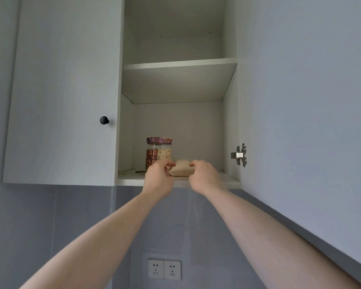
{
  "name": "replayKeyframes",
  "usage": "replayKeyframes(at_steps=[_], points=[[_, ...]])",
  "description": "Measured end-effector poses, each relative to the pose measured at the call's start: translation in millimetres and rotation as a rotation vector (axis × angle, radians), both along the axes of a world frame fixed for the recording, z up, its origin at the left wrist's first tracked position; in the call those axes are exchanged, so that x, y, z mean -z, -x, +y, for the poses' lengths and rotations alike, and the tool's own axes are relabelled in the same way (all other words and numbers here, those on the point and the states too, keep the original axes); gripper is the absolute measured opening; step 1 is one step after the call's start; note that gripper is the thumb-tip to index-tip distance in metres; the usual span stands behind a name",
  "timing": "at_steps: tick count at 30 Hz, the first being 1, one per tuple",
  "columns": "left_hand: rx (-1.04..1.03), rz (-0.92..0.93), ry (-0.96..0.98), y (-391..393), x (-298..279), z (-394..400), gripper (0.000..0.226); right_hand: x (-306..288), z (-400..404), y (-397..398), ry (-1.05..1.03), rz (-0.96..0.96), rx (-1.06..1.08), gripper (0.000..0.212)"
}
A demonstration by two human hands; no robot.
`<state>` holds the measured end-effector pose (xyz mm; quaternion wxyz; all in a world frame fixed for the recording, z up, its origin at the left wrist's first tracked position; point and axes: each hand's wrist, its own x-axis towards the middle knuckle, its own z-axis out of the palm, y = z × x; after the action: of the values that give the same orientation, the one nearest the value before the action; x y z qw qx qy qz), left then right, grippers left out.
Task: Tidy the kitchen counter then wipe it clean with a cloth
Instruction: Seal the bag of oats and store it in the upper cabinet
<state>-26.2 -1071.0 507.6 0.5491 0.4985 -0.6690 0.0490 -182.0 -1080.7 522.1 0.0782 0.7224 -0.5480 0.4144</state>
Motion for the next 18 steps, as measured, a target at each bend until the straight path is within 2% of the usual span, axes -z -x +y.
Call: replayKeyframes(at_steps=[5, 9, 13, 18], points=[[0.026, -0.169, 0.197, -17.1, 32.9, 46.7, 0.041, 46.7, 32.4, -3.1, 0.398, -0.168, -0.232, 0.047], [0.052, -0.175, 0.181, -25.9, 71.4, 103.8, 0.043, 96.6, 73.3, -0.8, 0.456, -0.267, -0.408, 0.045], [0.063, -0.278, -0.014, -39.1, 144.8, 156.7, 0.043, 176.7, 116.3, 9.1, 0.260, -0.260, -0.503, 0.043], [0.057, -0.396, -0.343, -62.0, 263.8, 203.3, 0.044, 302.8, 144.8, 25.3, -0.145, -0.205, -0.493, 0.040]])
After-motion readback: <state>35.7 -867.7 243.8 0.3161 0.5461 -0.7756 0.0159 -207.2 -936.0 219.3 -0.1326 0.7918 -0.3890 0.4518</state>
